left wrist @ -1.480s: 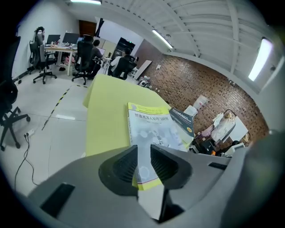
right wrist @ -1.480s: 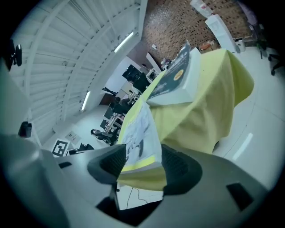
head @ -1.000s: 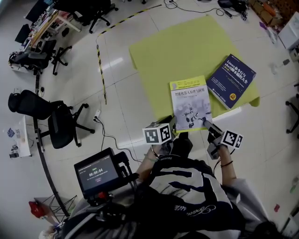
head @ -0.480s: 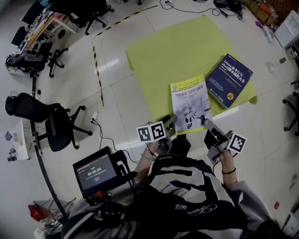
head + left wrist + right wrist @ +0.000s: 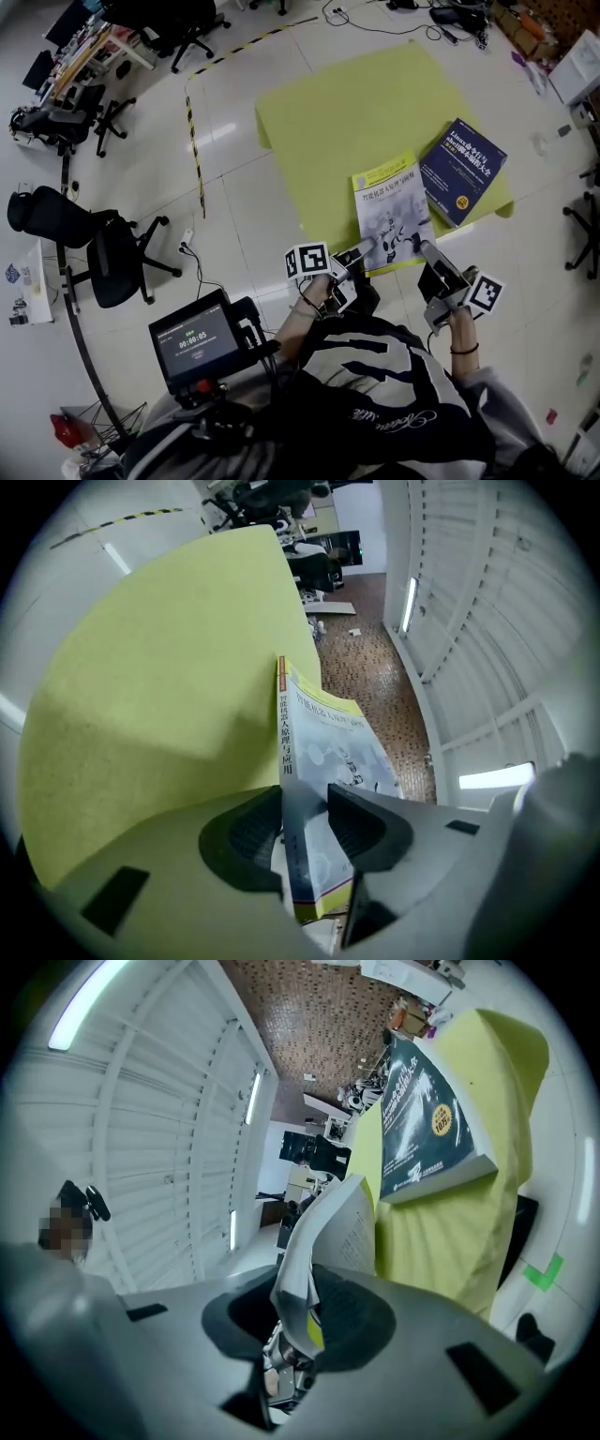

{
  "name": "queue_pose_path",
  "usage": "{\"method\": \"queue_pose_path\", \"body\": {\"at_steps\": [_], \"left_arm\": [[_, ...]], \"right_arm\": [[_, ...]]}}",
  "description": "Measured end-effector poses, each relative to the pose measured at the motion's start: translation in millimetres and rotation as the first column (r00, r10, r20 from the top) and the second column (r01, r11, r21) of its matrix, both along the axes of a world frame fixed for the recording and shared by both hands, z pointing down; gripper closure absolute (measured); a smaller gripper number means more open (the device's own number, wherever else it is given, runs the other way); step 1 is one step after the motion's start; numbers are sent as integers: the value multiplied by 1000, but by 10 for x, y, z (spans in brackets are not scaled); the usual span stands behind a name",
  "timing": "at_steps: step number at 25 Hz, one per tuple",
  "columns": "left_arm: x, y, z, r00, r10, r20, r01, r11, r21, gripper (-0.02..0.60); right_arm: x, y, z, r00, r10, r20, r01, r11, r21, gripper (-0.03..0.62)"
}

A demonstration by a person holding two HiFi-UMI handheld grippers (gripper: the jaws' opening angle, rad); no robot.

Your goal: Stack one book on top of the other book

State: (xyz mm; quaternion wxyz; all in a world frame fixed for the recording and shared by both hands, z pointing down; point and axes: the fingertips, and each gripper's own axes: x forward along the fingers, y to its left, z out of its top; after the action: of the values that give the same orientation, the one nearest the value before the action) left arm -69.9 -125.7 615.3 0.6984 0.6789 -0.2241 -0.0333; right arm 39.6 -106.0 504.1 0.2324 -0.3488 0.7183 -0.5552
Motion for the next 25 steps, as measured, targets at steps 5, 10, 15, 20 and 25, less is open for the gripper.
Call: {"method": "queue_pose_path", "body": {"at_steps": [5, 10, 15, 20, 25], "left_arm": [[-12, -132, -116, 996, 32, 78, -41, 992, 115, 440], [9, -387, -458, 996, -3, 89, -19, 970, 241, 448], [149, -633, -812, 983, 23, 182, -98, 906, 411, 448], [471, -805, -1096, 978, 73, 197, -166, 841, 515, 448], [1063, -886, -1124, 959, 136, 248, -256, 790, 557, 448]], "right_arm": [[99, -23, 62, 991, 6, -136, -9, 1000, -21, 517], [161, -125, -97, 987, 53, -150, -50, 998, 27, 513], [317, -215, -324, 978, 100, -183, -86, 993, 82, 511], [577, -227, -443, 966, 181, -185, -163, 981, 110, 511], [1085, -215, -398, 945, 236, -224, -217, 970, 107, 511]]}}
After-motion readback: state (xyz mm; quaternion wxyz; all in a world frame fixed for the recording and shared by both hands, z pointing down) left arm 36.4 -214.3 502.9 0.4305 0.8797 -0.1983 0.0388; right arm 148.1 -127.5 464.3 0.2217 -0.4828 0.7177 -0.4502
